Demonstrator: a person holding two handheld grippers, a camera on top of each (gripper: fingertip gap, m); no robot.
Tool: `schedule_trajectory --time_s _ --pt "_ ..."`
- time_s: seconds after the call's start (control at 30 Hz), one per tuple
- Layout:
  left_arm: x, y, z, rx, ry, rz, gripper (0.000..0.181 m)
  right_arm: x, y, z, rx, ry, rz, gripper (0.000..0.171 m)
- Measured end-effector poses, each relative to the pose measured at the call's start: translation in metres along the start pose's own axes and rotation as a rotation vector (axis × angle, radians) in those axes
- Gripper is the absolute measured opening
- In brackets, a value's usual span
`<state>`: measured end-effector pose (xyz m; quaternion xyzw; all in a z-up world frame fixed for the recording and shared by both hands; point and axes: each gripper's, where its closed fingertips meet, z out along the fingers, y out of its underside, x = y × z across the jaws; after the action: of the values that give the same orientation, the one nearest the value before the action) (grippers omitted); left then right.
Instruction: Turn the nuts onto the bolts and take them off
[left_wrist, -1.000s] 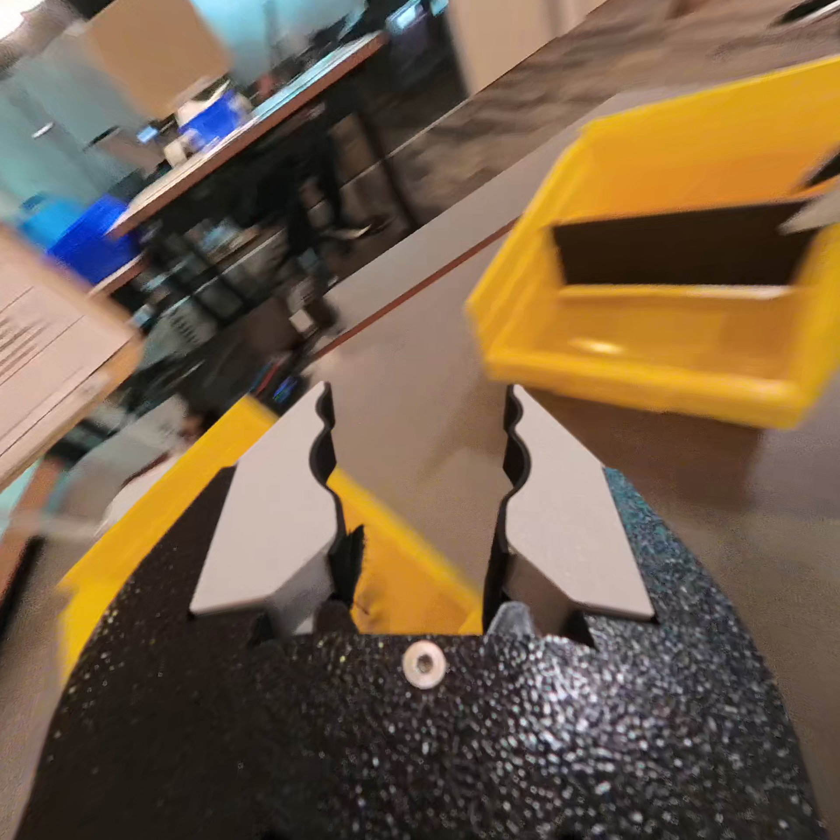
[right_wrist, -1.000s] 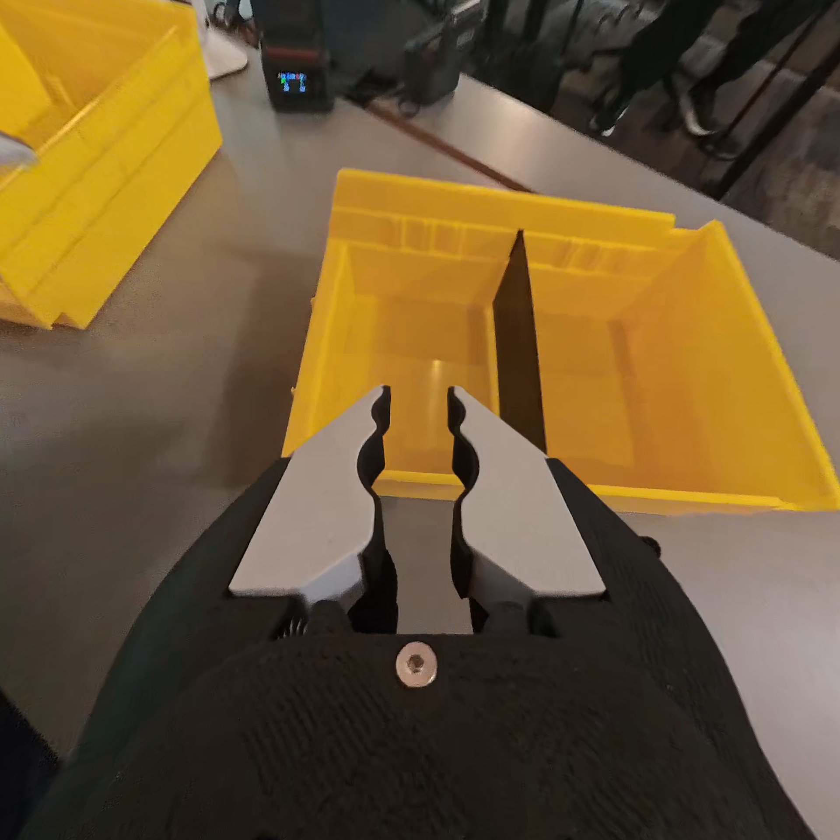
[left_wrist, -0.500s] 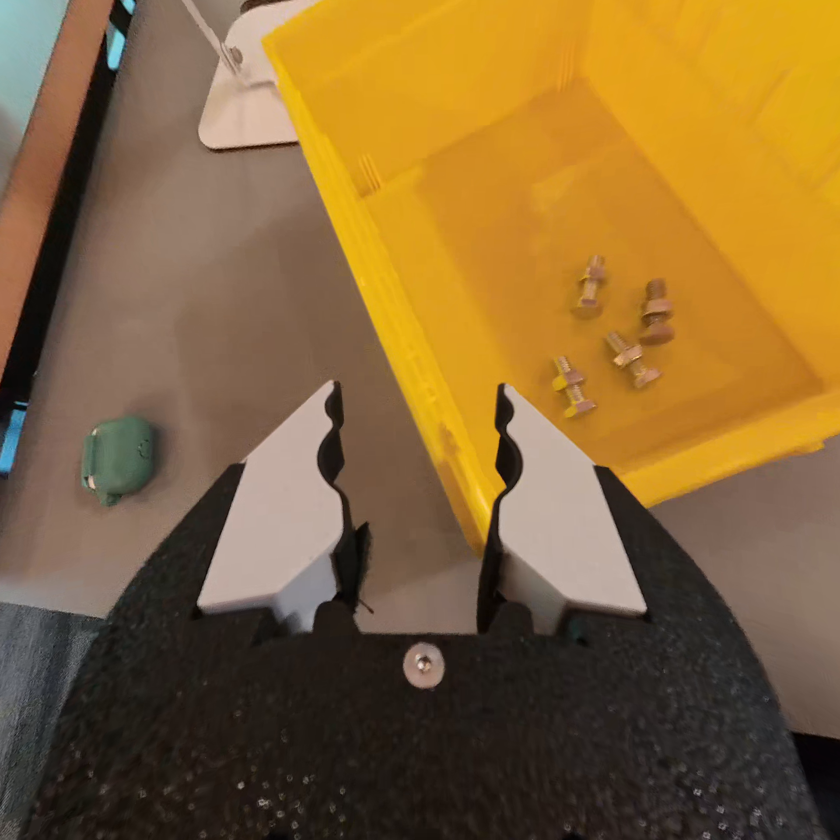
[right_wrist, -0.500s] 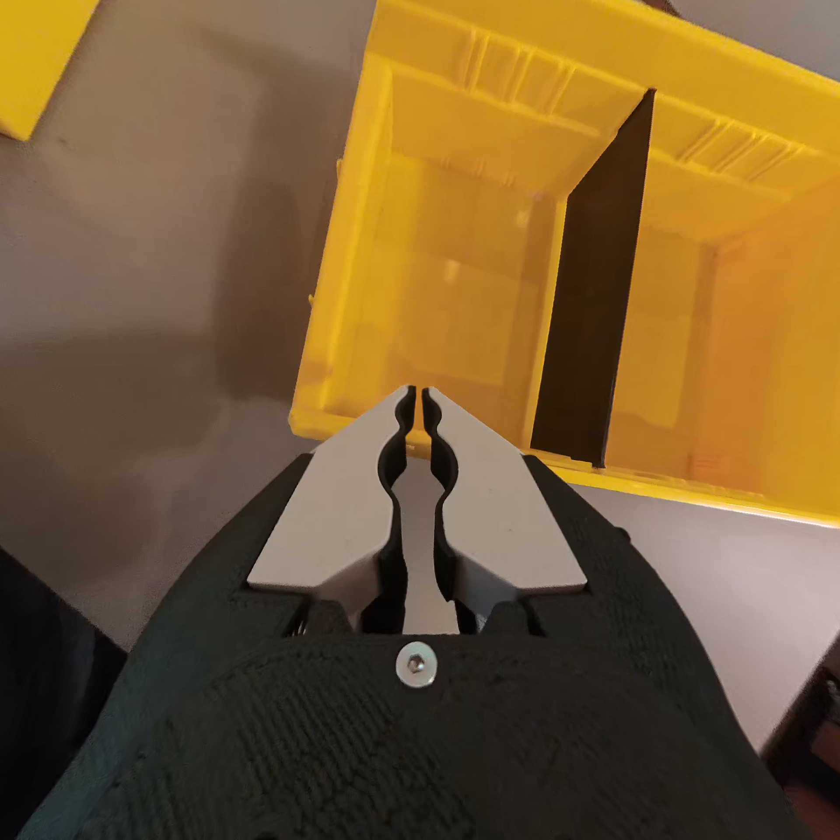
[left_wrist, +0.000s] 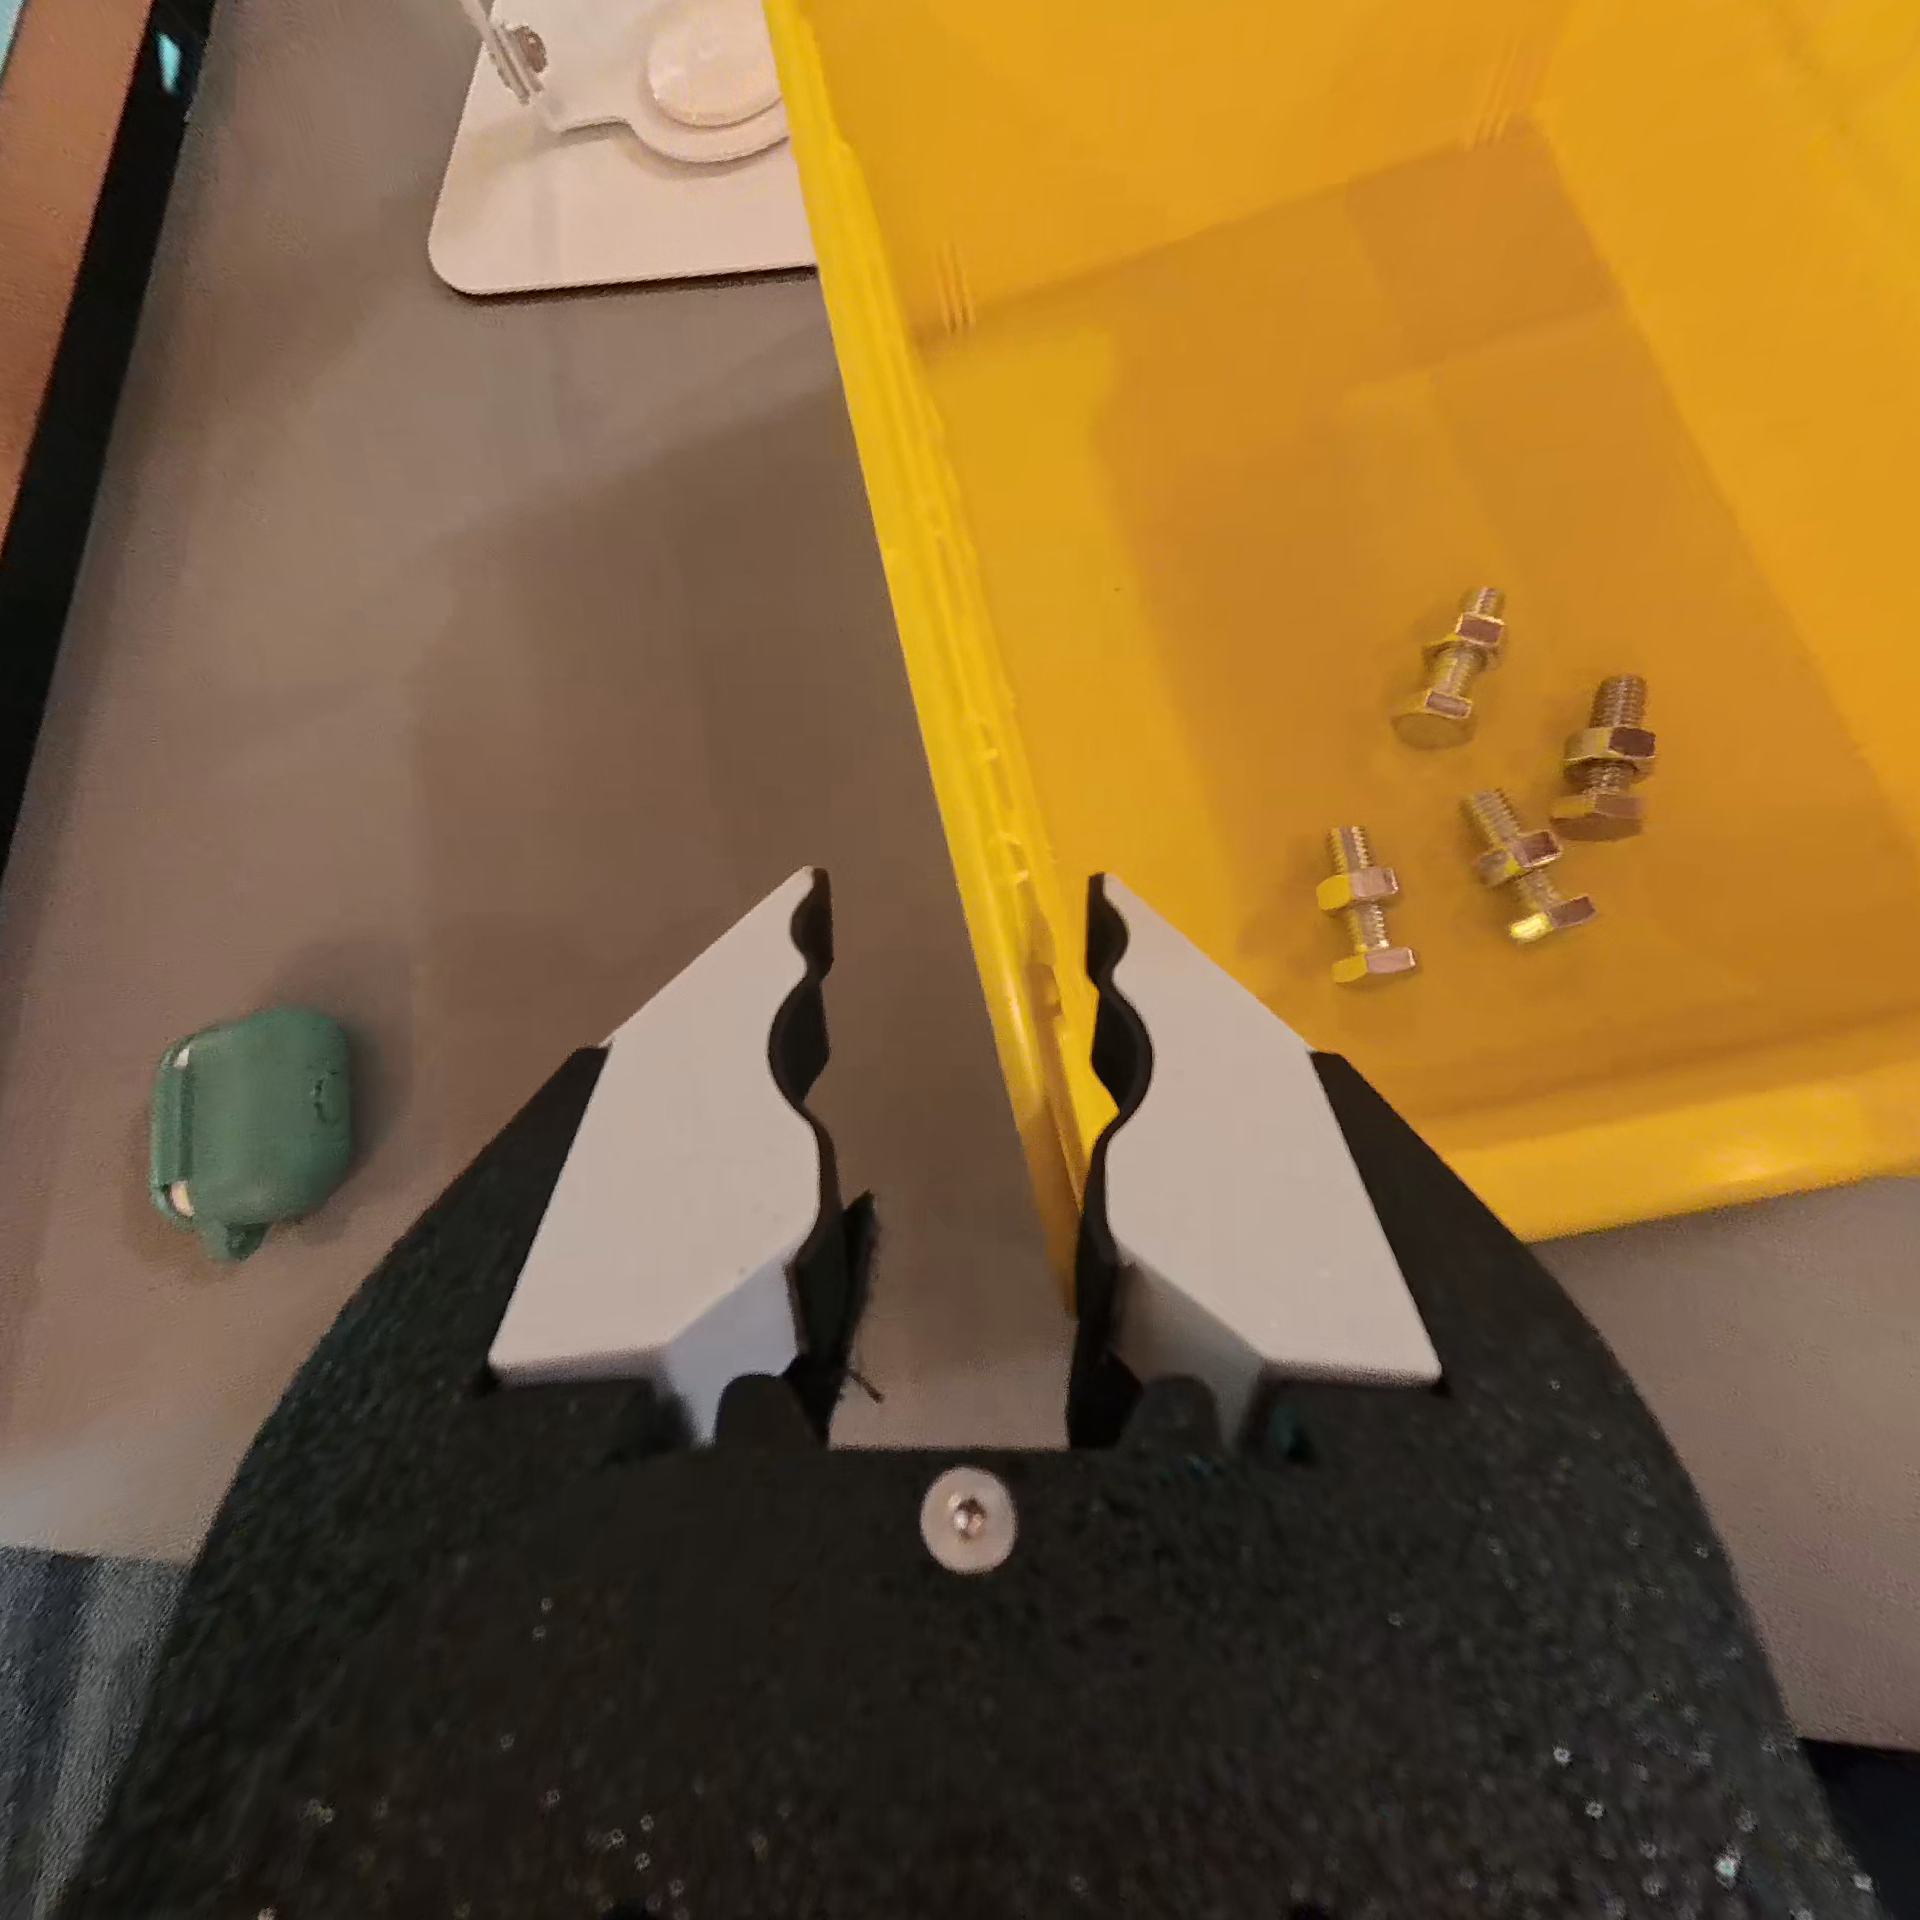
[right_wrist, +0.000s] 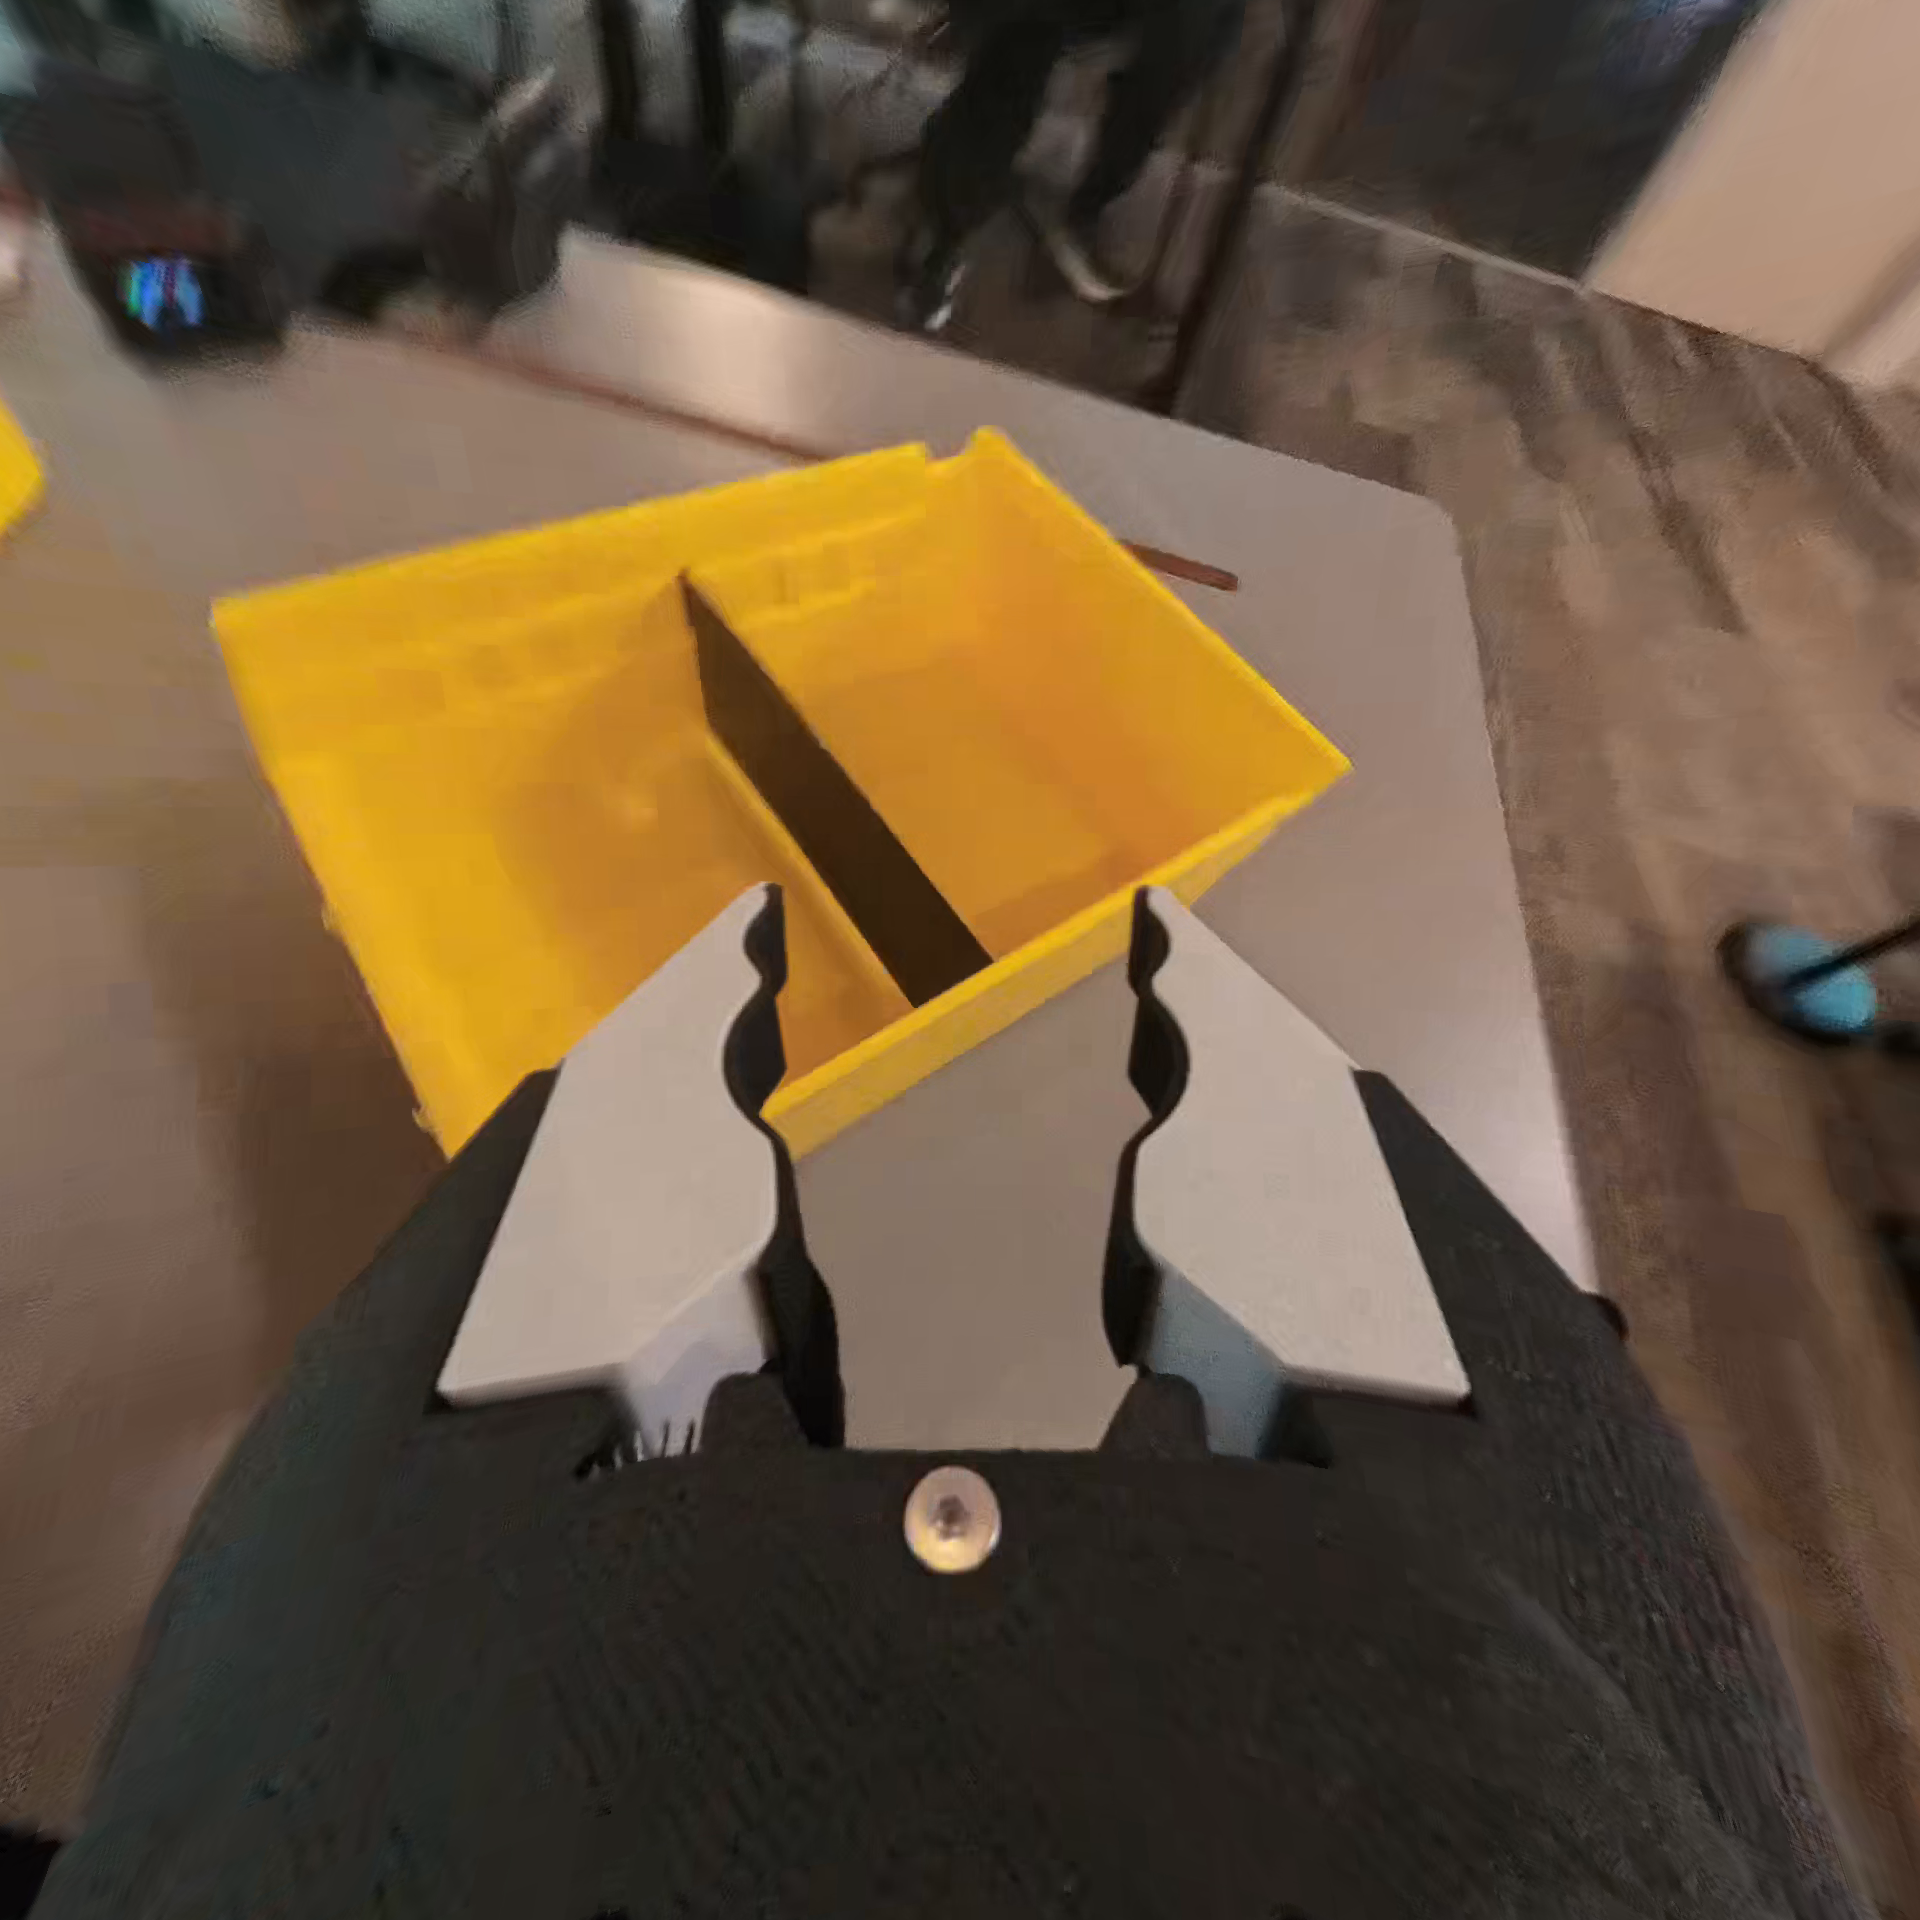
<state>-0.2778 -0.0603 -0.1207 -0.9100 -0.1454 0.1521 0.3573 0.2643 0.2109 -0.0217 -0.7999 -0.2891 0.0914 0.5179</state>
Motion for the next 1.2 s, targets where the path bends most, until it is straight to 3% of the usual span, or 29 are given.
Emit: schedule_trajectory --time_s 0.07,0.17,0.27,0.33,0.4,0.67,1.0,1.07,1.2 --pt "0.000 0.002 0.006 0.000 0.012 0.017 0.047 -0.003 0.017 0.001 -0.045 -0.007 0.167 0.078" --pt "0.003 0.002 0.013 0.011 0.039 0.027 0.041 -0.017 0.054 0.014 -0.244 0.028 0.166 0.084" --pt "0.005 -0.001 0.017 0.022 0.055 0.060 0.036 -0.030 0.070 0.020 -0.382 0.026 0.179 0.059" --pt "0.003 -0.003 0.019 0.021 0.053 0.072 0.013 -0.034 0.075 0.022 -0.449 0.027 0.153 0.040" --pt "0.000 -0.004 0.019 0.009 0.057 0.068 0.006 -0.038 0.075 0.023 -0.490 0.008 0.124 0.025" --pt "-0.031 -0.001 0.015 0.058 0.119 -0.012 0.002 0.002 0.086 0.016 -0.611 0.041 0.020 0.017" --pt "-0.128 0.011 0.012 0.089 0.046 -0.152 0.002 0.064 0.101 0.008 -0.669 -0.053 0.024 0.011" --pt "-0.140 0.014 0.020 0.071 0.057 -0.164 0.010 0.067 0.098 0.007 -0.650 -0.044 0.048 0.011" --pt "-0.156 0.021 0.025 0.055 0.036 -0.241 0.025 0.066 0.045 -0.014 -0.407 0.109 0.044 0.034"
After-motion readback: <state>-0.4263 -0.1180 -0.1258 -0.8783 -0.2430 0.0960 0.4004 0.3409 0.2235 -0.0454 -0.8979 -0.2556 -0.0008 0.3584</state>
